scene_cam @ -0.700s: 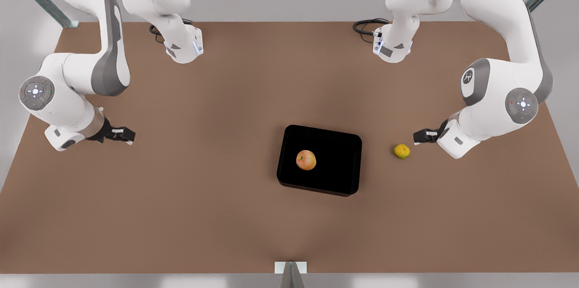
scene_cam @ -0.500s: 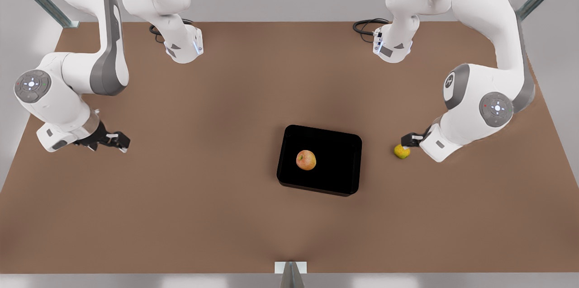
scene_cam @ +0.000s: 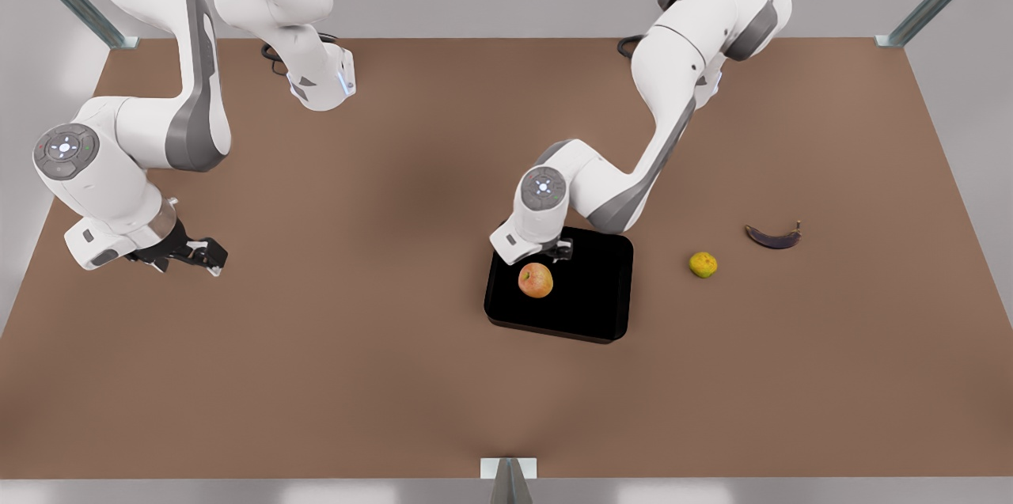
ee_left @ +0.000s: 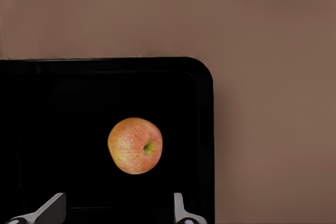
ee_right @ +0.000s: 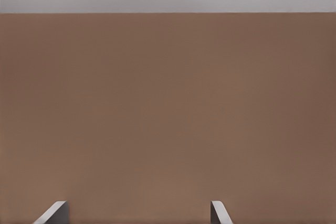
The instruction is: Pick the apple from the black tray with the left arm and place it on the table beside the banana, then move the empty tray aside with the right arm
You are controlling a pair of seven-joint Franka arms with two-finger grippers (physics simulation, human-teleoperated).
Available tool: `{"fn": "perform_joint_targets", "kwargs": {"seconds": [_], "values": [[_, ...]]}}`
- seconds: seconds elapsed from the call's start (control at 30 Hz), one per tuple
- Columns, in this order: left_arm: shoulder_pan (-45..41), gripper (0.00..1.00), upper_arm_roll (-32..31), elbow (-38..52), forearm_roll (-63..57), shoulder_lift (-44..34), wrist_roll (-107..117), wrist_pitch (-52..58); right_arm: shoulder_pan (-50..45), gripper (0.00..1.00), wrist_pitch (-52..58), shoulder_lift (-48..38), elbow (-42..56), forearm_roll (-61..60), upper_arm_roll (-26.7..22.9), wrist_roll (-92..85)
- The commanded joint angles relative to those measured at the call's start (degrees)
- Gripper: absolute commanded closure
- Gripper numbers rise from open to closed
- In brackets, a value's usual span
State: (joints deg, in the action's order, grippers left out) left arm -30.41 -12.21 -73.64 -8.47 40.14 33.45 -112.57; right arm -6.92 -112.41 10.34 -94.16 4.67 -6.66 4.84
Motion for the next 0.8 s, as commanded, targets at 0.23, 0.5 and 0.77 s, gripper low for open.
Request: {"fn": "perform_joint_targets", "kwargs": {"seconds": [0.23, 0.5, 0.77], "values": [[-0.6, 0.0, 0.0, -2.1, -5.7, 4.2, 19.3, -9.6, 0.0, 0.0, -0.3, 0.2, 0.1, 0.0, 0.1, 1.0], [-0.5, 0.0, 0.0, -2.0, -7.4, 6.9, 15.9, -12.6, -0.1, 0.0, -0.3, 0.3, 0.0, 0.1, 0.1, 1.0], [0.2, 0.0, 0.1, -5.5, -9.8, 6.9, 14.2, -16.9, -0.1, 0.0, -0.3, 0.3, 0.0, 0.1, 0.2, 1.0]]}}
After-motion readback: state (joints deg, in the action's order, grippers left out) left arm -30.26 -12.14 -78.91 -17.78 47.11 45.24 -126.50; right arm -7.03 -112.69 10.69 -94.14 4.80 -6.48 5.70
